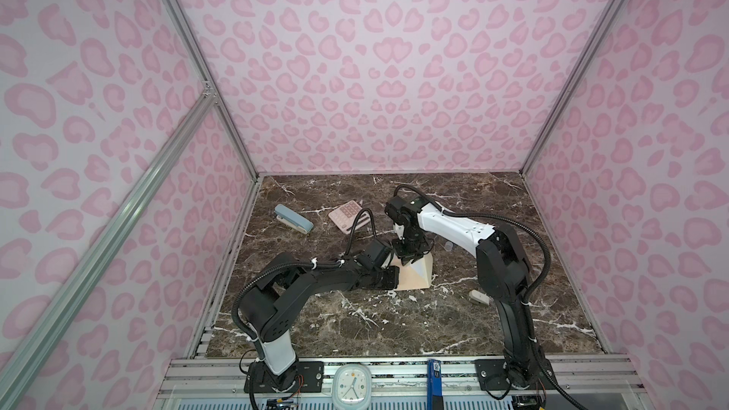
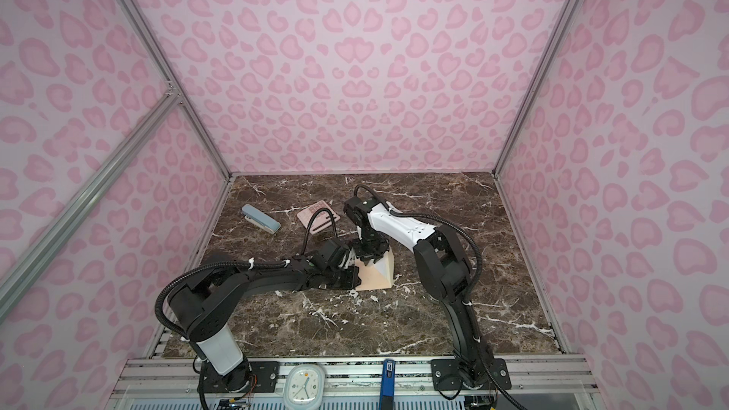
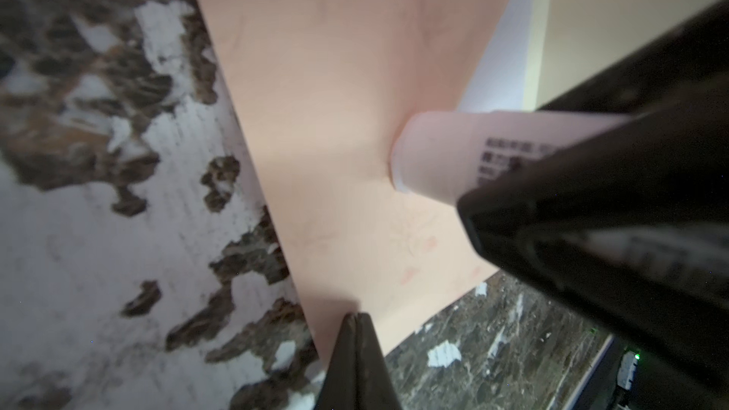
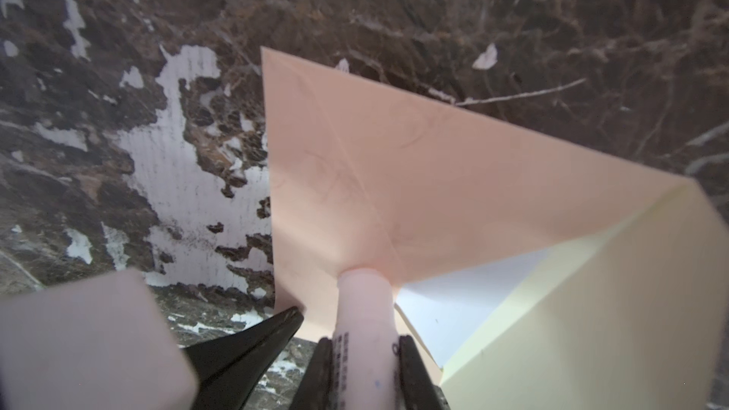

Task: Place the letter into the envelope and seal it

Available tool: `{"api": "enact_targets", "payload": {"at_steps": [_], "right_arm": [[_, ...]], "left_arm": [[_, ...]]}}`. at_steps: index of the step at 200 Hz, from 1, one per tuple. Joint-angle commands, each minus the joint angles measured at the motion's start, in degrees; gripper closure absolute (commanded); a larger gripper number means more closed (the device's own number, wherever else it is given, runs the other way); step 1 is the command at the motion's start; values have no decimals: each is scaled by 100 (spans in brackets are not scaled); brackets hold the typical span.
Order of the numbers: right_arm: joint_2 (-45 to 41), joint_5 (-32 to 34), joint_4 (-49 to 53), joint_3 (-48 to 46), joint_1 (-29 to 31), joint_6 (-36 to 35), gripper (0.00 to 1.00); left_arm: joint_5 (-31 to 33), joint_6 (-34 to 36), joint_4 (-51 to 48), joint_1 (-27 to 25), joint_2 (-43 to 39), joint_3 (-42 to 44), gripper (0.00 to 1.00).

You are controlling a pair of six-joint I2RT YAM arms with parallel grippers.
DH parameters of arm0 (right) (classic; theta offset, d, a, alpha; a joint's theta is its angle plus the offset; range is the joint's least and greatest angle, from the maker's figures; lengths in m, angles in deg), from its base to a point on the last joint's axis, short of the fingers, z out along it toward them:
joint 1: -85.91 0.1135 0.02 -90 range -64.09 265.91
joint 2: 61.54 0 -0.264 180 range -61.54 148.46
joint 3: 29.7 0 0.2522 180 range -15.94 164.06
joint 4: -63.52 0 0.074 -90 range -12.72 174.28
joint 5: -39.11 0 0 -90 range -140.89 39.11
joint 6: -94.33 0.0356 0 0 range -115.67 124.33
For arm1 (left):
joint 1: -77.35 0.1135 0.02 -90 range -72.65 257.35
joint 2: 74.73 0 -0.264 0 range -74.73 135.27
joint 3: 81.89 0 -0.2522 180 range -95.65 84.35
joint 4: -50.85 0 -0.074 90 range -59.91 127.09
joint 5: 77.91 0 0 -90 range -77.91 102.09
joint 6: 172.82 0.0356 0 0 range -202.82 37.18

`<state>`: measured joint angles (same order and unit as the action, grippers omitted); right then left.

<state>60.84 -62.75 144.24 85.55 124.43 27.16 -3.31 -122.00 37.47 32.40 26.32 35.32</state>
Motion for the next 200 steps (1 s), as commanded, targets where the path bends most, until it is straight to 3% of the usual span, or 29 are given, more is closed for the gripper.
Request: {"api": "enact_targets", "payload": {"at_steps": [1,200], "right_arm": [[-63,-169,-16,-64,-37,-42,100],[-553,-1450,-573,-704,-757,-24,100]], "left_arm": [[125,33,-310,-2,90,-1,96],[87,33,-345,-5,160,-40,96]]}}
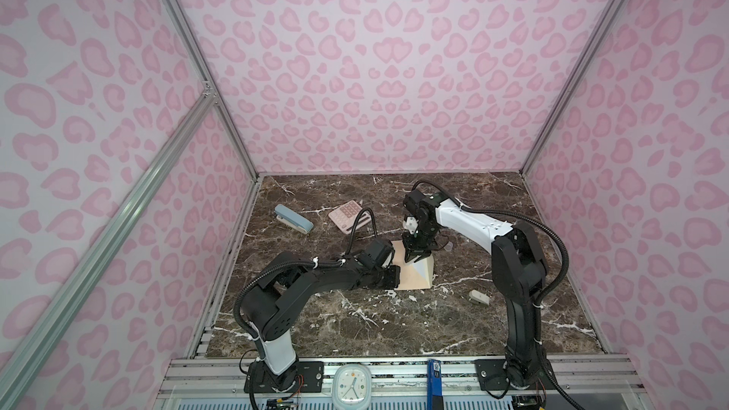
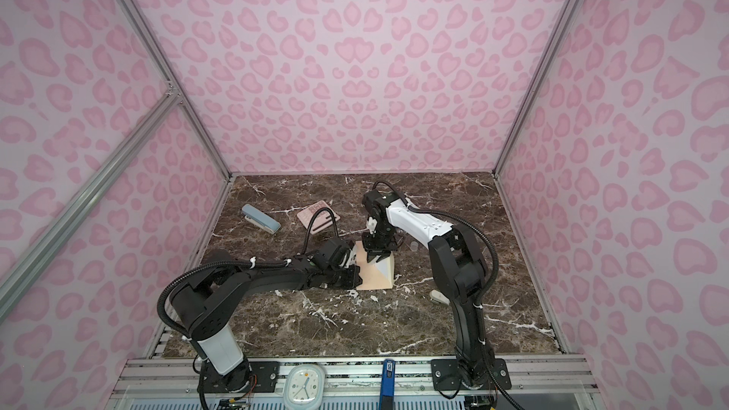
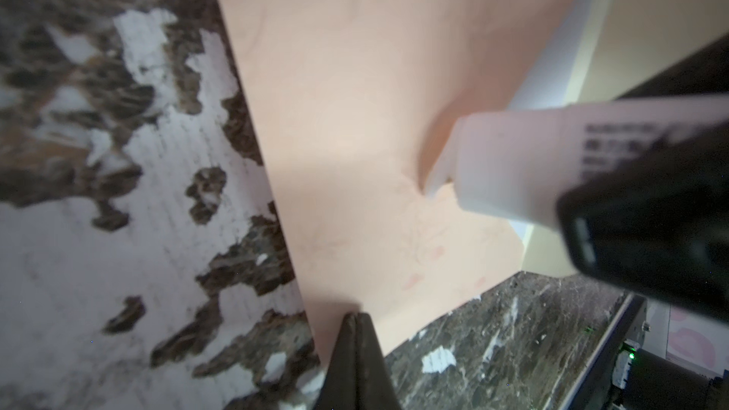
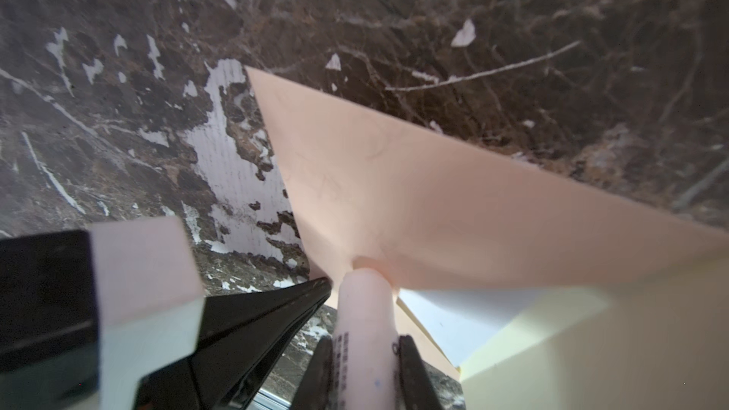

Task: Place the letter into the envelope and seal it

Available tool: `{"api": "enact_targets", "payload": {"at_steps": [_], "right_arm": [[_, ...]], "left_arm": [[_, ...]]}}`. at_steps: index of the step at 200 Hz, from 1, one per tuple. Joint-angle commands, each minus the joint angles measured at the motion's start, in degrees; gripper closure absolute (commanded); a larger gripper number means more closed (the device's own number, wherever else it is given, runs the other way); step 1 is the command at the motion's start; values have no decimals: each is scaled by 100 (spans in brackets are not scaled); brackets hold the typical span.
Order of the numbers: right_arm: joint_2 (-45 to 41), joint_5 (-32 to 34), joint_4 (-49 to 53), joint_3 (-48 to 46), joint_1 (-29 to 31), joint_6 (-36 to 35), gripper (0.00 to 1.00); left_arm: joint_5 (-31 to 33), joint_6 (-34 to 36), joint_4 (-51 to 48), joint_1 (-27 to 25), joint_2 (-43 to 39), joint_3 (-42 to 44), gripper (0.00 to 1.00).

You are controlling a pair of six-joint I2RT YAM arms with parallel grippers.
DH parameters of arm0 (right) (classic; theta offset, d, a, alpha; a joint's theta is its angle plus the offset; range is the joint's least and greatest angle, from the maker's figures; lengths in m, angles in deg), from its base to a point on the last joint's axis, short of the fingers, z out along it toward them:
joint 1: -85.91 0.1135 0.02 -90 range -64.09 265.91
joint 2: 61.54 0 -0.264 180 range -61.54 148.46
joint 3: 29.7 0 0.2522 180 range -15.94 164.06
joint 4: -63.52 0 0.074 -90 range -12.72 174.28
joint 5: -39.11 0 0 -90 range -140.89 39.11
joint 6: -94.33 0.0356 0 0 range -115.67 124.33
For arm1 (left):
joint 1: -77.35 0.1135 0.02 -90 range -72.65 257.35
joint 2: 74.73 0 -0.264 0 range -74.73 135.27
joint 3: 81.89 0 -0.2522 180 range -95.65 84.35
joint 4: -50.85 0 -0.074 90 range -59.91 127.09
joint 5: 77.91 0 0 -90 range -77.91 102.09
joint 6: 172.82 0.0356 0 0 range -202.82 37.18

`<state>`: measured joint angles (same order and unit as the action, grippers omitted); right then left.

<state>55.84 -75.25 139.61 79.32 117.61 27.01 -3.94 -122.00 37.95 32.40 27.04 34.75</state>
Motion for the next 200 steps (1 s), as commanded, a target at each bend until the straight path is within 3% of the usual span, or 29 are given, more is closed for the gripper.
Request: {"api": "enact_targets", "payload": {"at_steps": [1,87,200], "right_arm": [[-55,-205,-117,-88,-85,-9,100],[-133,-58,-40,-314,-222,-65,100],[729,1604,985,884,518,-176,100]], "left_arm": [[152,33,-394,-5,88,19,96],[160,24,-412,4,112,-6,96],[134,33,-433,11,114,-39,96]]}}
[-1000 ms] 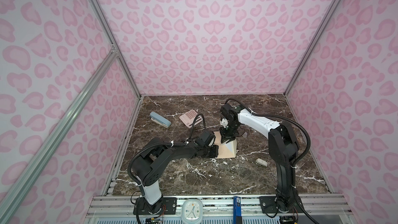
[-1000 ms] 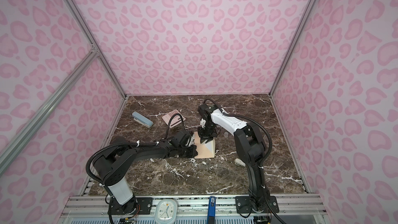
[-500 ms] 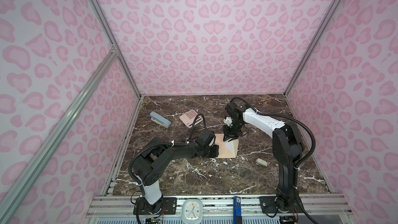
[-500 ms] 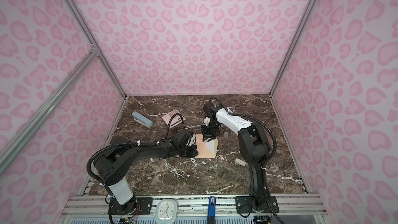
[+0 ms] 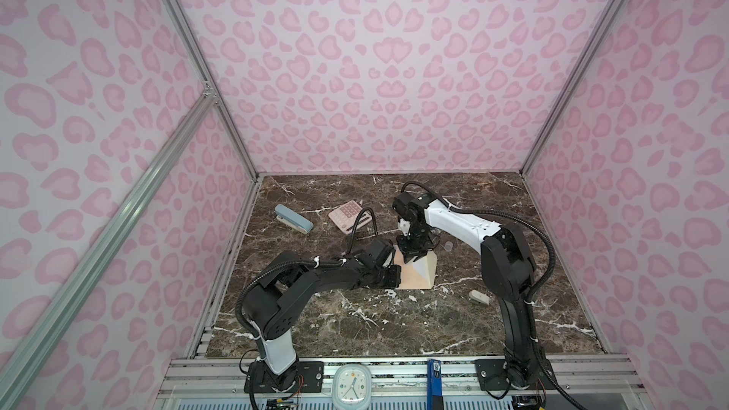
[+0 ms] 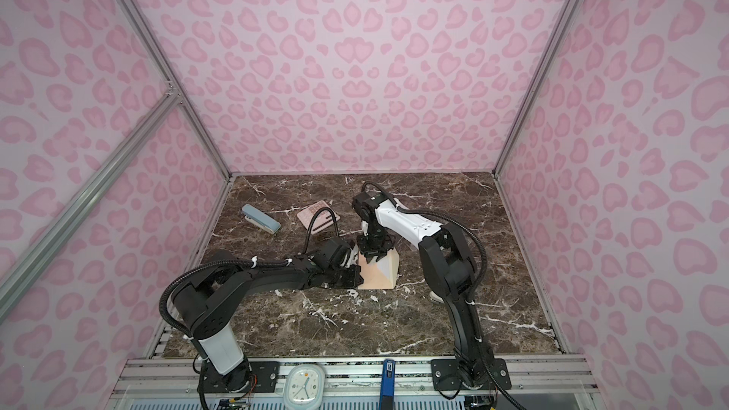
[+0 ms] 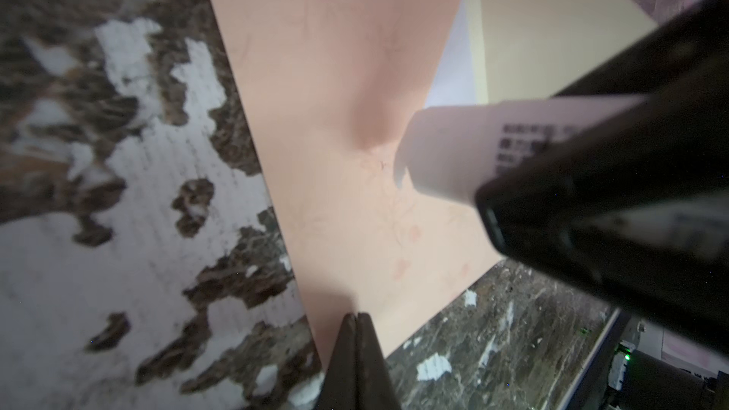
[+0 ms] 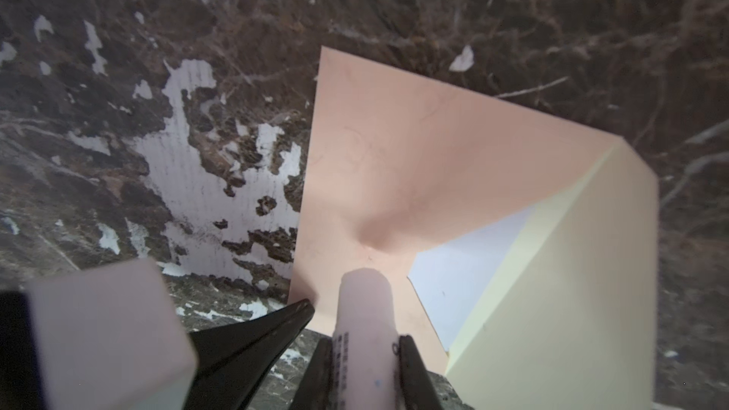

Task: Place the letter into the envelope and seal it

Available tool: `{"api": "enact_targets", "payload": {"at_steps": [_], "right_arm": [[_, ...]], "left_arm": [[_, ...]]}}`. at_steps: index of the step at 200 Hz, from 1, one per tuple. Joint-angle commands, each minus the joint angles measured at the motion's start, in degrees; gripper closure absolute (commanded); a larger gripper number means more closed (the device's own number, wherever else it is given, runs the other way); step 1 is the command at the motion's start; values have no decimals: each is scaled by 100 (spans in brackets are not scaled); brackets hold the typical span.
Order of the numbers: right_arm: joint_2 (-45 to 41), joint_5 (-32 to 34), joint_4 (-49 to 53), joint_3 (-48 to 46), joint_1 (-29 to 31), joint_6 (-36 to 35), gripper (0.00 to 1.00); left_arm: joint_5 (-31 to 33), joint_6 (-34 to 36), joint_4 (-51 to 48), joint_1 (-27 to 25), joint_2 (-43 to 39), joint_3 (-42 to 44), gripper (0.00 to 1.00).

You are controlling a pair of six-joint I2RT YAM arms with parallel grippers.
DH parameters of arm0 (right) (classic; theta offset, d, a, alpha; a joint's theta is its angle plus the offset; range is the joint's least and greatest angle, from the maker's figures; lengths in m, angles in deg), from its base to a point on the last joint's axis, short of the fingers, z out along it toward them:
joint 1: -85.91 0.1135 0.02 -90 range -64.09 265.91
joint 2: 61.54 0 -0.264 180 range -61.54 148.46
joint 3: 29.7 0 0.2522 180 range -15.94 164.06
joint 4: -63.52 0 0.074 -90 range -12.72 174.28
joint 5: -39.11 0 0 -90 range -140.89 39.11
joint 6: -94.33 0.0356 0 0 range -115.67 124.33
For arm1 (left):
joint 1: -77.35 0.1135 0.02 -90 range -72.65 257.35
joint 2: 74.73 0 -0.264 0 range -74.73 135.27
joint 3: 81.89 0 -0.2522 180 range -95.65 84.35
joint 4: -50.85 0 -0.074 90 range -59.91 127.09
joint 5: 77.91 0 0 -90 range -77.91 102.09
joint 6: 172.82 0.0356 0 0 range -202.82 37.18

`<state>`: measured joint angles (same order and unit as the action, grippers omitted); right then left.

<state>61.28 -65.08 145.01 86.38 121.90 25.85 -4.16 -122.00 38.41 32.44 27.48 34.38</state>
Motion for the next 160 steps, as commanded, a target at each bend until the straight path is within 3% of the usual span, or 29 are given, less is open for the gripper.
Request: {"api": "enact_targets", "payload": {"at_steps": [1,33,160], "right_arm": [[187,604,453,180,89,-67,100],[369,955,665,360,232,-86,100],[814,1260,917,763,553,-122,100]], "left_arm": [[153,33,-477,7,71,-3,96],[140,41,-468,10,62,5,96],[113,34,-426,20,62,32,96]]}}
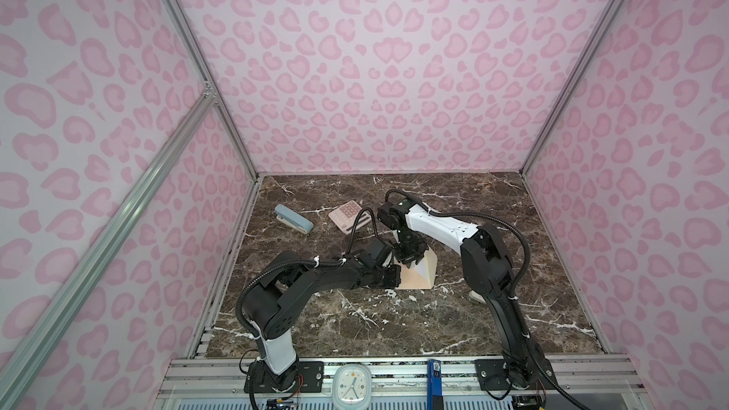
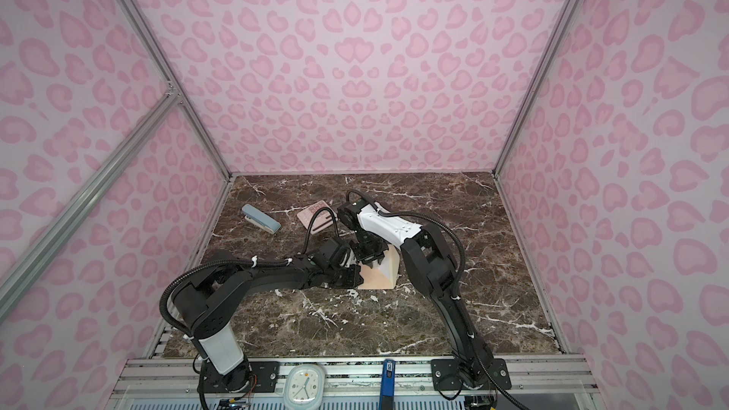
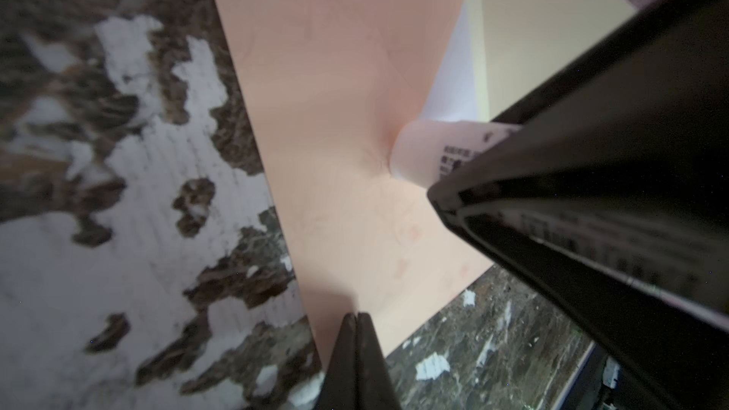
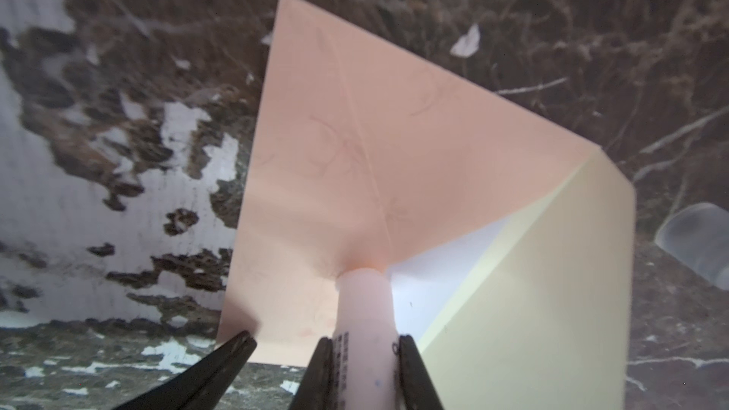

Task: Place the letter into the envelope and seal it

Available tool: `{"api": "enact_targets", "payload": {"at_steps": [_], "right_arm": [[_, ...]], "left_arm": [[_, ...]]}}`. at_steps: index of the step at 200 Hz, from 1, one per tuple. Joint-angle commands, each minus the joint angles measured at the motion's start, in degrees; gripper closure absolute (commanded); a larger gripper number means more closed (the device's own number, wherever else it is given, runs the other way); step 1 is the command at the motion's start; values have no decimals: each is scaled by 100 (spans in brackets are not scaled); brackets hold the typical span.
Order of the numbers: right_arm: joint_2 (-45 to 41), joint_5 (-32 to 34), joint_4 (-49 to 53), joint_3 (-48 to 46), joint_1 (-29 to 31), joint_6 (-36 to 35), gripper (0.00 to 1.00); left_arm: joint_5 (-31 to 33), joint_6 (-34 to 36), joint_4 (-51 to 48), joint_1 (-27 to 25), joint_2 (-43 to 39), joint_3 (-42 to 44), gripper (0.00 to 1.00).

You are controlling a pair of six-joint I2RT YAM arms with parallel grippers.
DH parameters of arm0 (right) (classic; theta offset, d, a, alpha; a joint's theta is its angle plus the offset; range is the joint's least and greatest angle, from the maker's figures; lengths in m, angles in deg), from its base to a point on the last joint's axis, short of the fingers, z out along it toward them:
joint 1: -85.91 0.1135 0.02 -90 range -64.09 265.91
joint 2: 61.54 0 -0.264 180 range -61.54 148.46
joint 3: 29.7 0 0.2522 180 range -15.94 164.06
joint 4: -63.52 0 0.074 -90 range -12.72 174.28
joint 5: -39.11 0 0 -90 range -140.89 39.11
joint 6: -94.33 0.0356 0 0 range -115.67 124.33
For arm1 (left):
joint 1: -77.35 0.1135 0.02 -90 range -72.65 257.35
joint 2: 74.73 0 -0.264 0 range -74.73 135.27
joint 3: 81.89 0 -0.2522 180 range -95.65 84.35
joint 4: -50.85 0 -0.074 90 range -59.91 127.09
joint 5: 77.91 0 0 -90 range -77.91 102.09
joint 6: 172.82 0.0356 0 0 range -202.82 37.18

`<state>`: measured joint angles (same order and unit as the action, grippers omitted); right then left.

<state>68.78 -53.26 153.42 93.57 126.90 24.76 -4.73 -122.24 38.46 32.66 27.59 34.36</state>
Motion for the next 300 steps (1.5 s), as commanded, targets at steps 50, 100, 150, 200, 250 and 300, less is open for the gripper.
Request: {"api": "enact_targets", "payload": {"at_steps": [50,100,150,200,250,300], "right_arm": [[258,-35,137,293,137,-4,100],[381,-79,133,337,216,-4,100],[524,237,267,368,278,-12,100],[643,481,380,420,304,-33,100],[582,481,440,647,295,-31,100],[468,254,490,797,269,-83,100]], "left_arm": [[153,57,-421,4,77,27,96],[137,57,-407,4,95,26,96],[144,57,-395,15,78,42,96],[135,48,-388,15,77,53,96],[99,57,-383,24,103,43,96],[87,57,-409,22,120,32,96]]}}
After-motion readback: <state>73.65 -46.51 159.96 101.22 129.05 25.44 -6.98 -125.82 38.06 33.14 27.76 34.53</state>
